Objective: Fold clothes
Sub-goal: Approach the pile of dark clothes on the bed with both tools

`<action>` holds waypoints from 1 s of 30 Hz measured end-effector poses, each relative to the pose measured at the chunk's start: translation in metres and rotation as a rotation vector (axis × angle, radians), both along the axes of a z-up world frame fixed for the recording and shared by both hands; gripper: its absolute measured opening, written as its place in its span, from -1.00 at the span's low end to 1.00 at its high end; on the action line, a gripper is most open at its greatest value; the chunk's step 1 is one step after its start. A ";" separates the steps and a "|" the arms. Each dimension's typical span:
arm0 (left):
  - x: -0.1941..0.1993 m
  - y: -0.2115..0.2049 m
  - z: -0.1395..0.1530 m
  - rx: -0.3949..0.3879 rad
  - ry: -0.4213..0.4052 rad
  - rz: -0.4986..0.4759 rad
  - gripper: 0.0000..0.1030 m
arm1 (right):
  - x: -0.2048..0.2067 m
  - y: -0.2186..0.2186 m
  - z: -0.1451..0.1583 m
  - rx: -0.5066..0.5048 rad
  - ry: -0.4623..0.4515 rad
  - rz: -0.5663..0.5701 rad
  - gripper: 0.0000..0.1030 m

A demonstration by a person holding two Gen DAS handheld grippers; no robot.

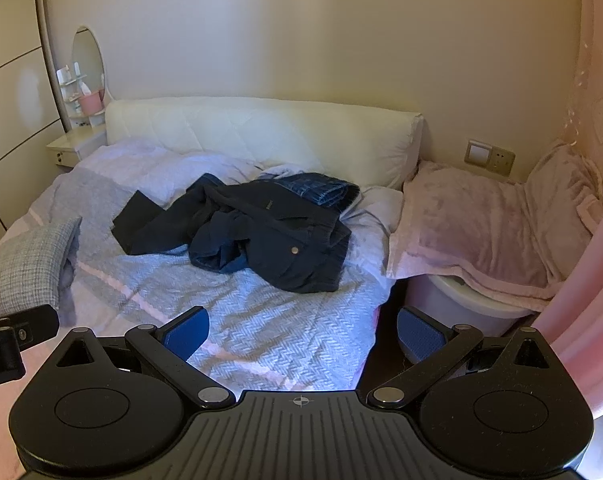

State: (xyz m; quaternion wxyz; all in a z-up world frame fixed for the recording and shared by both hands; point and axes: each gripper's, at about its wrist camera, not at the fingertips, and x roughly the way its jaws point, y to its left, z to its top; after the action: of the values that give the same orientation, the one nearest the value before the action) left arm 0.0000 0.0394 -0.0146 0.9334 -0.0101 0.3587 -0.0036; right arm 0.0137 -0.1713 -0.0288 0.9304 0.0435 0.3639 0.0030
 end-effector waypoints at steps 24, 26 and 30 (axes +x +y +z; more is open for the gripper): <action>0.029 0.023 -0.001 -0.004 -0.016 -0.026 0.94 | 0.019 0.028 -0.004 -0.010 -0.036 -0.020 1.00; 0.034 0.022 -0.002 -0.003 -0.012 -0.030 0.94 | 0.022 0.027 -0.005 -0.013 -0.031 -0.025 1.00; 0.044 0.022 -0.006 -0.004 -0.001 -0.034 0.94 | 0.031 0.025 -0.010 -0.016 -0.017 -0.028 1.00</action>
State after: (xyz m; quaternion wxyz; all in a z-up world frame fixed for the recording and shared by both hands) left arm 0.0441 0.0615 -0.0202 0.9334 -0.0059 0.3582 -0.0200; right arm 0.0447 -0.1459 -0.0393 0.9338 0.0413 0.3552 -0.0125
